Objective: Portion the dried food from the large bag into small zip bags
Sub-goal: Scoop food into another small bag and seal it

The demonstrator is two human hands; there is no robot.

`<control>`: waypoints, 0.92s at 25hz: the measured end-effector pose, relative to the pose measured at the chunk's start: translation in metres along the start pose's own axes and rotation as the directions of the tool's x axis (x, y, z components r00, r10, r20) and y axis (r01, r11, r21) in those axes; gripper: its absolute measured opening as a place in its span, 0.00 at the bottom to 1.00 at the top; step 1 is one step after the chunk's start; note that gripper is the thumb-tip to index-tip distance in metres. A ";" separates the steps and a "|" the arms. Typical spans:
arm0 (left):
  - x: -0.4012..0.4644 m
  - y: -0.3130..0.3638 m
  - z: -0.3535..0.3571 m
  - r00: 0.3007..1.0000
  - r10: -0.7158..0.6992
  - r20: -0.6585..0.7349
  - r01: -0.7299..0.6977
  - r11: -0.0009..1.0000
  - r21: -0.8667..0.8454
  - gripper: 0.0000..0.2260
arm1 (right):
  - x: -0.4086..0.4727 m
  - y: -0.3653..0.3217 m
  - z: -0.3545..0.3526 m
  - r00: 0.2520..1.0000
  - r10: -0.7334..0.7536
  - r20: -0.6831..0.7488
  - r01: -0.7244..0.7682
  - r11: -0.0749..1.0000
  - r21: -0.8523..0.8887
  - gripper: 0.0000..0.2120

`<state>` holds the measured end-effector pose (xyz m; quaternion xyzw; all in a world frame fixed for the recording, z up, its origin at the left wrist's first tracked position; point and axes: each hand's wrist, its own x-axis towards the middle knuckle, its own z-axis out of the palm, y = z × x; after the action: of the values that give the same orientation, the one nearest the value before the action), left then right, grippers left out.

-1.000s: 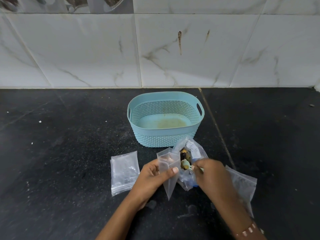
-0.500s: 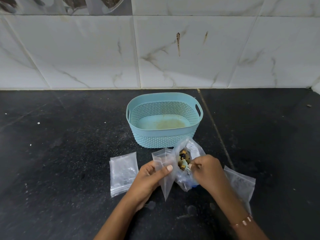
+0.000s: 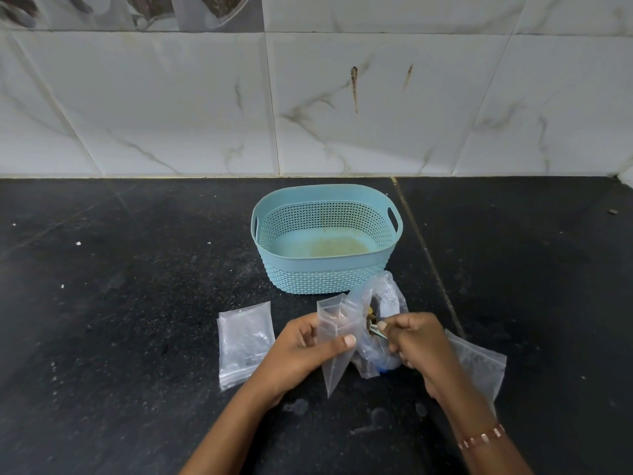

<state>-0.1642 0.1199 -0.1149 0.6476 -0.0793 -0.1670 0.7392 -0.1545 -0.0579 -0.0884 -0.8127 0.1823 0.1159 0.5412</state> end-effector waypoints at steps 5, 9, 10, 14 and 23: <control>-0.001 -0.002 -0.005 0.997 0.052 -0.049 -0.049 0.997 0.057 0.13 | 0.001 0.004 -0.005 0.999 0.029 -0.016 -0.027 0.994 0.104 0.09; -0.003 -0.004 -0.007 0.994 0.091 -0.054 -0.080 0.982 0.170 0.10 | 0.003 0.003 -0.008 1.000 0.021 -0.004 -0.020 0.986 0.163 0.07; -0.003 -0.004 -0.008 0.993 0.104 -0.048 -0.093 0.976 0.199 0.11 | 0.003 0.002 -0.009 1.000 0.008 -0.004 -0.008 0.987 0.161 0.06; -0.004 -0.005 -0.012 0.989 0.138 -0.059 -0.114 0.945 0.306 0.15 | -0.003 -0.006 -0.015 0.998 -0.062 -0.031 0.065 0.987 0.145 0.06; -0.003 -0.005 -0.009 0.984 0.155 -0.087 -0.115 0.929 0.353 0.19 | -0.033 -0.025 -0.003 0.877 -0.473 -0.078 0.465 0.879 -0.101 0.04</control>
<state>-0.1651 0.1292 -0.1208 0.7690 -0.1095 -0.0621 0.6268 -0.1741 -0.0459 -0.0533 -0.8581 0.0020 -0.0524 0.5107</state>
